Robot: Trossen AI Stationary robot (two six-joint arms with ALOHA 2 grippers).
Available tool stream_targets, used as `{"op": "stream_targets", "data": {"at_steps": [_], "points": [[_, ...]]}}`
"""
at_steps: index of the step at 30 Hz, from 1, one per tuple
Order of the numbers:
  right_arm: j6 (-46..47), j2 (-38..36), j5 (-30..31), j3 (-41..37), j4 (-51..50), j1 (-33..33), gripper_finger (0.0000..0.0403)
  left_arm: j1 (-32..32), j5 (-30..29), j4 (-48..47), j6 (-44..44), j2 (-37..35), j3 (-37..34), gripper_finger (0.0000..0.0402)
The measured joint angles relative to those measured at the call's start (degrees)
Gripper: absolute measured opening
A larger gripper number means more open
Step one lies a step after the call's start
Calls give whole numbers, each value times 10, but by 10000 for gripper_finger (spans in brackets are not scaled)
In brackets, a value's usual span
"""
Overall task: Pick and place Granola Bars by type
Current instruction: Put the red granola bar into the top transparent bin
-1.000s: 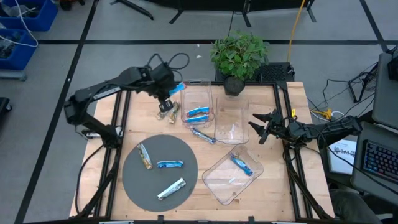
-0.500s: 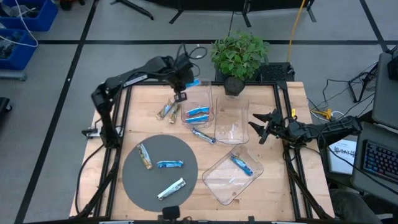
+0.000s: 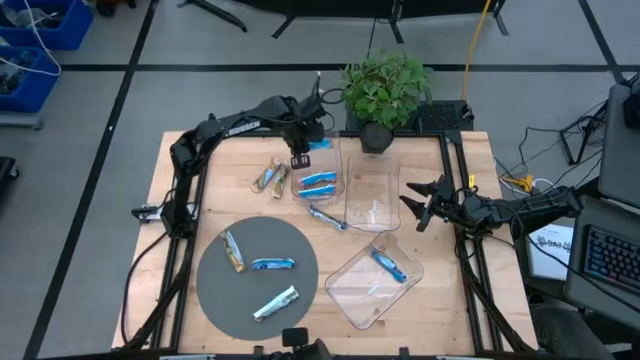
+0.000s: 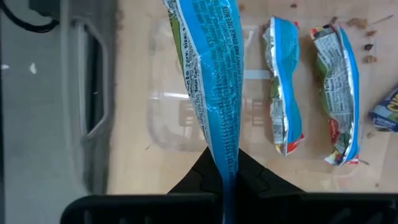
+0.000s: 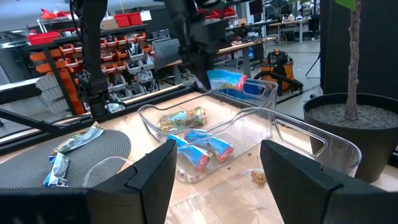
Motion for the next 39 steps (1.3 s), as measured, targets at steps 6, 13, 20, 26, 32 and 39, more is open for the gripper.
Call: {"op": "stream_targets", "data": {"at_steps": [6, 13, 20, 26, 32, 39], "points": [[0, 0, 0, 0, 0, 0, 224, -4, 13, 30, -1, 14, 0, 8], [0, 0, 0, 0, 0, 0, 224, -4, 20, 48, -16, 14, -29, 8], [0, 0, 0, 0, 0, 0, 224, -11, 22, 65, -16, 13, -67, 8], [0, 0, 0, 0, 0, 0, 224, -21, 27, 100, -23, 13, -96, 8], [0, 0, 0, 0, 0, 0, 224, -31, 28, 142, -33, 13, -113, 8], [0, 0, 0, 0, 0, 0, 224, -33, 28, 160, -46, 13, -153, 8]]}}
